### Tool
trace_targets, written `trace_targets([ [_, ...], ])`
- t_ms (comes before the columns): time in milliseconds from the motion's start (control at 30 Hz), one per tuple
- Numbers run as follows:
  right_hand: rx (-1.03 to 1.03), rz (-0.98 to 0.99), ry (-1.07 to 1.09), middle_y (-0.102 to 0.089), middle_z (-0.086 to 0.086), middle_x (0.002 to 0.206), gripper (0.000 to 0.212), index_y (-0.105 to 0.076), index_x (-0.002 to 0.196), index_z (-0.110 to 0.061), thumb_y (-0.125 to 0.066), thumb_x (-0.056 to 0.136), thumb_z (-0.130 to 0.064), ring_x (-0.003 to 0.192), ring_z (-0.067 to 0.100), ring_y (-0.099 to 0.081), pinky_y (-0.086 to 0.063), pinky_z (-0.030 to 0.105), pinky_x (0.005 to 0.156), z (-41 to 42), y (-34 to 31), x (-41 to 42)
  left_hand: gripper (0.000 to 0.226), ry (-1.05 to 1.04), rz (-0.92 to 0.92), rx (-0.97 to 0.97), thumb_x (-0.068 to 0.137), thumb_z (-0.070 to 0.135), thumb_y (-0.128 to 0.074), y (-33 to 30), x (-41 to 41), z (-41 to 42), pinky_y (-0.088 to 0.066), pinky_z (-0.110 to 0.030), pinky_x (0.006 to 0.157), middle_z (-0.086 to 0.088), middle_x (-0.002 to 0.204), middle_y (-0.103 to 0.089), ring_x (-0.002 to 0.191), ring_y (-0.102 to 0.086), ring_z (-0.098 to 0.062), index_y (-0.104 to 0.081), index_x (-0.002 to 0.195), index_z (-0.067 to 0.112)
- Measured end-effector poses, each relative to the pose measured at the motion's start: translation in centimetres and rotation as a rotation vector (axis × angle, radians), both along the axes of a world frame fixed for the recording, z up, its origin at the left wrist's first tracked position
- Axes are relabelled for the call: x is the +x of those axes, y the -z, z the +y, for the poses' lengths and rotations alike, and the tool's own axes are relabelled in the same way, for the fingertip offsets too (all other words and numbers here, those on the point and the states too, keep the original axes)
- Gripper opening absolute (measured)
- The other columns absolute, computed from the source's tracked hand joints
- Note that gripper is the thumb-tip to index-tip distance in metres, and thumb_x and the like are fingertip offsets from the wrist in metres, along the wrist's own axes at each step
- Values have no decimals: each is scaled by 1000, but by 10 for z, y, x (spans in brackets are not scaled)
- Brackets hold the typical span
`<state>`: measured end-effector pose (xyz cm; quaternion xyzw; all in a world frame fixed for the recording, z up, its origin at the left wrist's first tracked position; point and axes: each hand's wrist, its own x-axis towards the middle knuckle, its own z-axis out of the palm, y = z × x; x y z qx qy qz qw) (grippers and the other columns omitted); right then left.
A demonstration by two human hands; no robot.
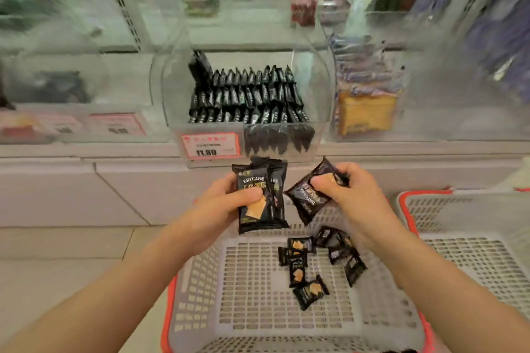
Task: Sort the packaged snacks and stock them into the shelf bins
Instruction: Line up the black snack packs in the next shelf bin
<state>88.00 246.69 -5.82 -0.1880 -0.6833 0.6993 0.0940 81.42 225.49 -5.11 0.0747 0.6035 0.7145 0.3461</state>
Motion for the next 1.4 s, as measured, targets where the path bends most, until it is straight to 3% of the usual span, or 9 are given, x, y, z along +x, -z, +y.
trace_targets([
  [233,-257,244,194,-68,2,82,17,-56,91,-10,-70,81,-9,72,8,-68,-52,18,54,-47,-82,-18,58,-163,-32,369,62,19,-72,-66,11,-7,-39,-55,98,-21,109,-54,99,-51,-33,-58,114,-1],
  [400,-181,345,144,-62,3,86,33,-51,98,-27,-64,84,0,69,3,-65,-52,17,56,-79,-110,-31,47,-215,47,442,74,17,-54,-97,-2,-2,-47,-42,93,-22,110,-60,100,-56,-32,-54,114,-7],
  [467,-167,353,90,-65,6,90,35,-59,97,-33,-62,85,-1,71,6,-66,-53,20,60,-87,-119,-38,30,-224,93,461,77,16,-50,-105,-14,-4,-55,-32,73,-15,91,-69,87,-64,-25,-66,98,2],
  [700,-76,264,13,-71,0,79,16,-67,85,-20,-62,84,-4,80,17,-64,-49,33,76,-107,-130,-67,32,-214,80,508,76,26,-51,-112,-48,-20,-56,-28,72,-13,93,-69,86,-67,-20,-70,92,8],
  [800,-24,251,-119,-70,-3,87,16,-69,88,-21,-56,90,-31,90,15,-64,-48,34,88,-113,-135,-78,36,-206,158,427,90,30,-42,-113,-58,-24,-53,-27,74,-5,93,-72,87,-68,-14,-76,83,18],
  [900,251,190,-252,-66,-15,100,50,-59,100,-37,-60,61,-69,93,-4,-61,-48,16,83,-116,-141,-89,36,-213,209,333,95,30,-40,-116,-68,-23,-47,-35,90,-5,97,-73,97,-67,-16,-74,92,19],
  [1100,480,150,-90,-61,-24,92,45,-50,108,-37,-68,71,-54,81,-17,-56,-40,8,62,-104,-136,-124,38,-102,307,-34,97,40,-39,-129,-103,-18,-33,-34,109,3,126,-60,120,-52,-11,-55,126,21],
  [1267,668,8,56,-59,-10,86,35,-47,99,-24,-63,79,-49,71,-1,-54,-38,17,53,-68,-131,-177,26,-104,1028,-785,98,22,-35,-142,-158,-10,-39,-29,77,-7,92,-58,95,-57,-24,-58,90,12],
  [1400,818,-126,62,-60,0,86,41,-46,99,-15,-59,81,-50,73,18,-59,-45,29,59,-53,-123,-224,29,40,1218,-1246,95,11,-38,-136,-211,4,-44,-40,96,-13,115,-54,109,-53,-30,-58,113,2],
])
